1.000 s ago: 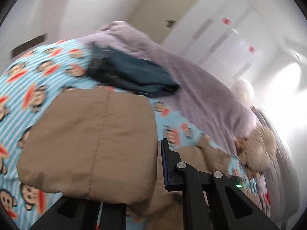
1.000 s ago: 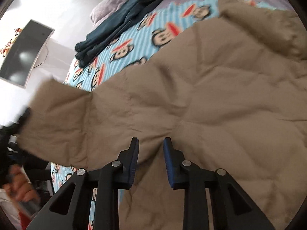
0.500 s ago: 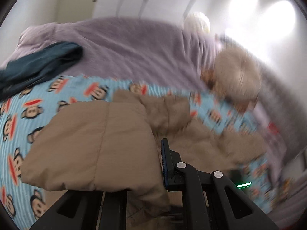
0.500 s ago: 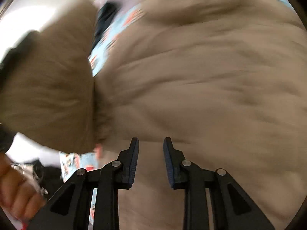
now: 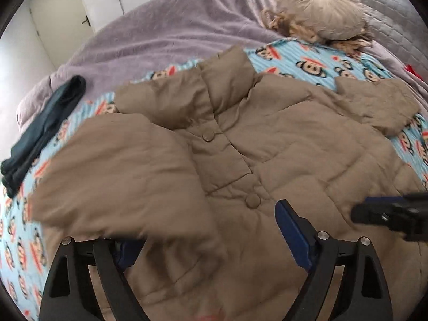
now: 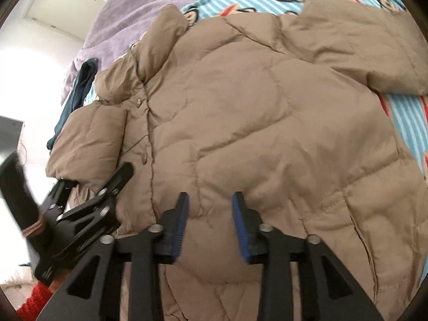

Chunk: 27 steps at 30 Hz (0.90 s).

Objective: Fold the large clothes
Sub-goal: 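Fold the jacket side with the left tool across the front toward the right tool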

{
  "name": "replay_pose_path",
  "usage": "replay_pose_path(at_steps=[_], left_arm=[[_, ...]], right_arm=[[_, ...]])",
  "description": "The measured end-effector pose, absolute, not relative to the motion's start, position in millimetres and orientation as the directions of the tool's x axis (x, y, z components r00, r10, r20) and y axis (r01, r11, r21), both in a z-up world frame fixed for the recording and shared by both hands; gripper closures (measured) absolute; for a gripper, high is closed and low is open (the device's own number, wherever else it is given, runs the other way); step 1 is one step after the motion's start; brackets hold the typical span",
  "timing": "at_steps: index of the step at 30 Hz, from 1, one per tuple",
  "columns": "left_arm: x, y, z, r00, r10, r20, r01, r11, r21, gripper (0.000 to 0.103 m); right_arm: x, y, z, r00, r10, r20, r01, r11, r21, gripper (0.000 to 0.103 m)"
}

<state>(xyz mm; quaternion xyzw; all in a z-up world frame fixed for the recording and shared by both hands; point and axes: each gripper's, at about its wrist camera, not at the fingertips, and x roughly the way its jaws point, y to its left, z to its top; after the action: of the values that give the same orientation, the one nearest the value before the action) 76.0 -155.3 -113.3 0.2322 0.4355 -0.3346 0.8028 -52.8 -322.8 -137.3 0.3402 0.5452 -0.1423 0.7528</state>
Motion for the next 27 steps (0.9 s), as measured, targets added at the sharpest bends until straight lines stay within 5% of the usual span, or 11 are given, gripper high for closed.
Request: replay_pose_path(at_steps=[4,11,20,23,25,27], left_arm=[[81.7,-99.4,-80.8,0.490,-0.341,-0.803,0.653,0.754,0.078,0.013],[143.2,24.2,-91.1,0.563,-0.094,-0.821,0.301,0.948,0.098,0.013],[165.9,35.0,-144.5,0.509,-0.006,-0.861,0.227,0.966,0.127,0.013],[165.2,31.8,-145.8,0.506,-0.003,-0.863,0.224,0.966,0.128,0.013],[167.0,33.0,-148.7,0.499,-0.006,-0.867,0.226,0.966,0.124,0.013],[166.4,31.1,-149.1,0.485,-0.034,-0.874,0.242,0.965,0.097,0.013]], right_arm=[[-45.5,-300.6,-119.8,0.374,0.085,-0.924,0.515,0.809,0.283,0.020],[5.5,-210.2,-88.3,0.463,-0.081,-0.883,0.200,0.980,0.015,0.018],[62.9,-133.8,-129.2,0.486,-0.298,-0.822,-0.067,0.925,-0.375,0.018],[67.7,-168.3,-115.6,0.501,-0.306,-0.809,0.074,0.947,-0.313,0.027],[58.7,-216.6,-103.9,0.497,-0.270,-0.825,0.261,0.953,-0.154,0.047],[40.7,-278.0,-111.3,0.456,-0.173,-0.873,0.468,0.881,0.070,0.048]])
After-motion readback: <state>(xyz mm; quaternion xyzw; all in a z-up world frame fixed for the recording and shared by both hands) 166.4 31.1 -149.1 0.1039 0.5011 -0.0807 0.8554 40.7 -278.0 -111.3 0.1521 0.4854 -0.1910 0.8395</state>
